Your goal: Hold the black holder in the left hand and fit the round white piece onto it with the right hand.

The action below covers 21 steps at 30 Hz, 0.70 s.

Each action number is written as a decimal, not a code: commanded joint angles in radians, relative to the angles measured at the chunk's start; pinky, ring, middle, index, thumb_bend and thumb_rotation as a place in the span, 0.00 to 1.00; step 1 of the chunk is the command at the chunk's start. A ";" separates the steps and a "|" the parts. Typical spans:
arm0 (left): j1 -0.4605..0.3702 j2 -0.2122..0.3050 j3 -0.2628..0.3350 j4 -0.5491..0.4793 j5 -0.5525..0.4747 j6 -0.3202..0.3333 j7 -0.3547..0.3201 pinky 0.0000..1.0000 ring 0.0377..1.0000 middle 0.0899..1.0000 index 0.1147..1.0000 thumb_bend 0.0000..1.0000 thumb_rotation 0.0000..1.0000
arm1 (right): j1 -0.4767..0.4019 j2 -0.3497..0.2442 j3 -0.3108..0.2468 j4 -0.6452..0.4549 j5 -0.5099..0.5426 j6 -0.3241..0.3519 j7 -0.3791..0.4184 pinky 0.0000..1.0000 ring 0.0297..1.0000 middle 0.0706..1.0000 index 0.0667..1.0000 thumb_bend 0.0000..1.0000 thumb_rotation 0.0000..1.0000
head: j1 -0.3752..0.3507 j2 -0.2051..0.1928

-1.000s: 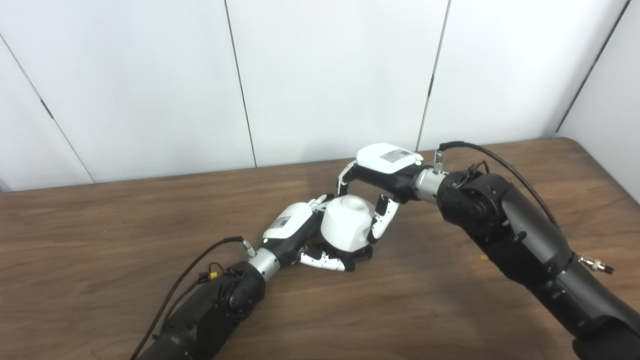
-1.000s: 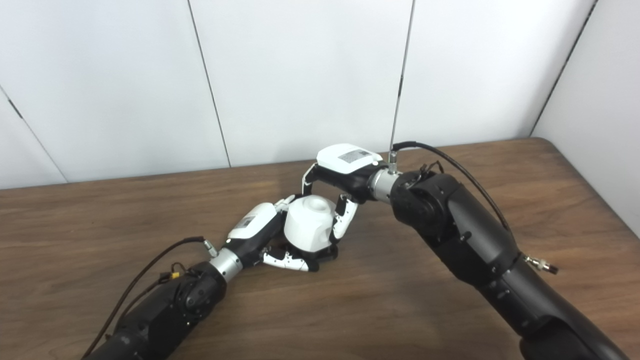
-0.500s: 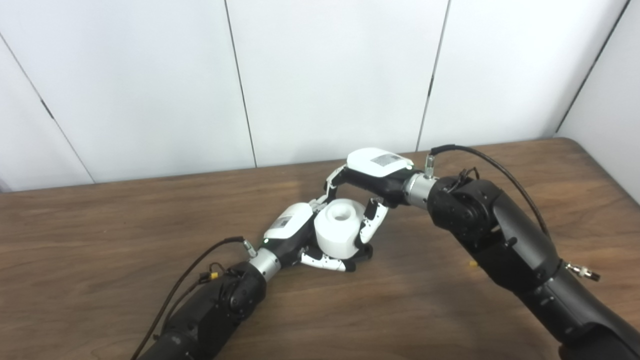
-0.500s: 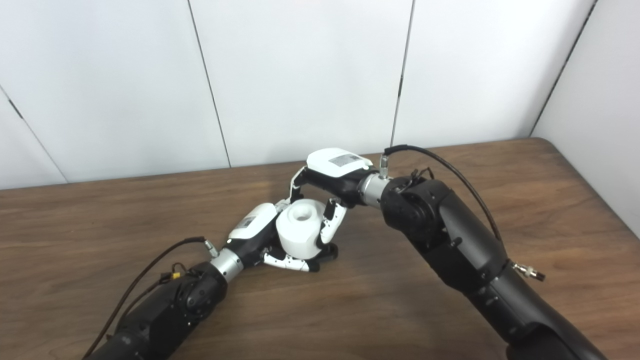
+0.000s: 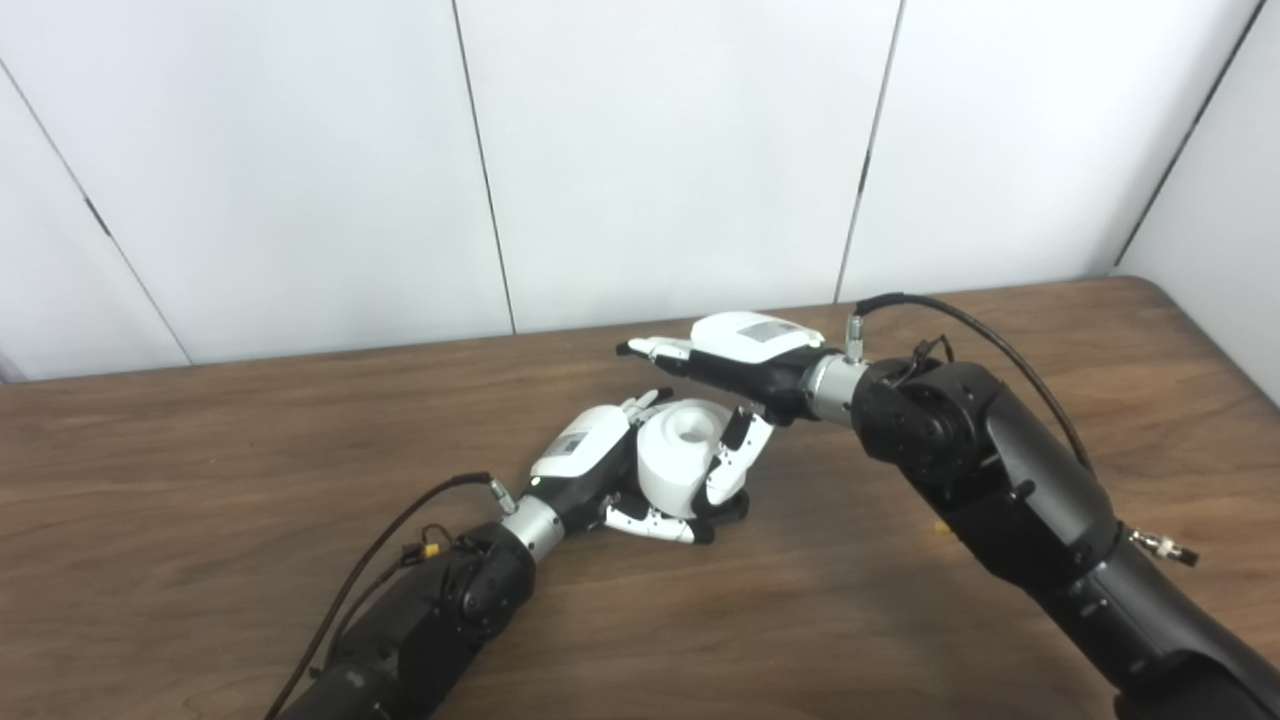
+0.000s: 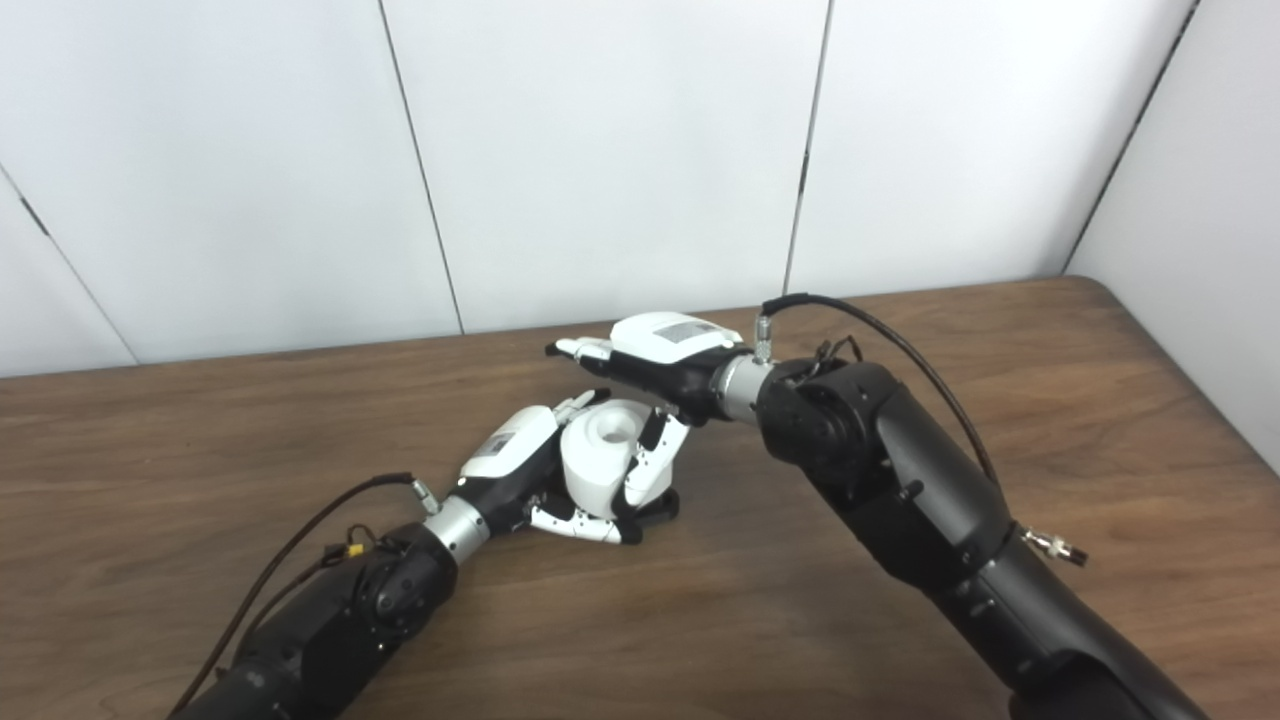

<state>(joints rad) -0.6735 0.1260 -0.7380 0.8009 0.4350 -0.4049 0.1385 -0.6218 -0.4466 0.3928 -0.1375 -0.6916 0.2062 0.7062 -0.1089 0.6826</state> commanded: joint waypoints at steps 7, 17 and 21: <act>0.128 -0.034 -0.072 0.079 0.085 0.024 -0.131 1.00 1.00 0.90 0.41 0.52 0.06 | -0.032 -0.016 -0.025 -0.025 -0.002 0.000 -0.015 0.87 0.93 0.98 1.00 0.94 0.30 | -0.004 0.000; 0.125 -0.031 -0.071 0.088 0.084 0.020 -0.134 1.00 1.00 0.91 0.41 0.52 0.06 | -0.117 -0.117 -0.036 -0.086 0.065 0.130 0.228 0.84 0.98 1.00 1.00 1.00 0.32 | -0.010 -0.001; 0.120 -0.030 -0.070 0.098 0.084 0.012 -0.132 1.00 1.00 0.91 0.41 0.52 0.06 | -0.140 -0.182 -0.052 -0.094 0.092 0.191 0.307 0.86 0.99 1.00 1.00 1.00 0.26 | -0.011 -0.001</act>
<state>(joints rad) -0.6745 0.1257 -0.7378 0.8049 0.4355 -0.4076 0.1384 -0.7081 -0.5927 0.3688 -0.2010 -0.6118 0.3685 0.9946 -0.1181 0.6811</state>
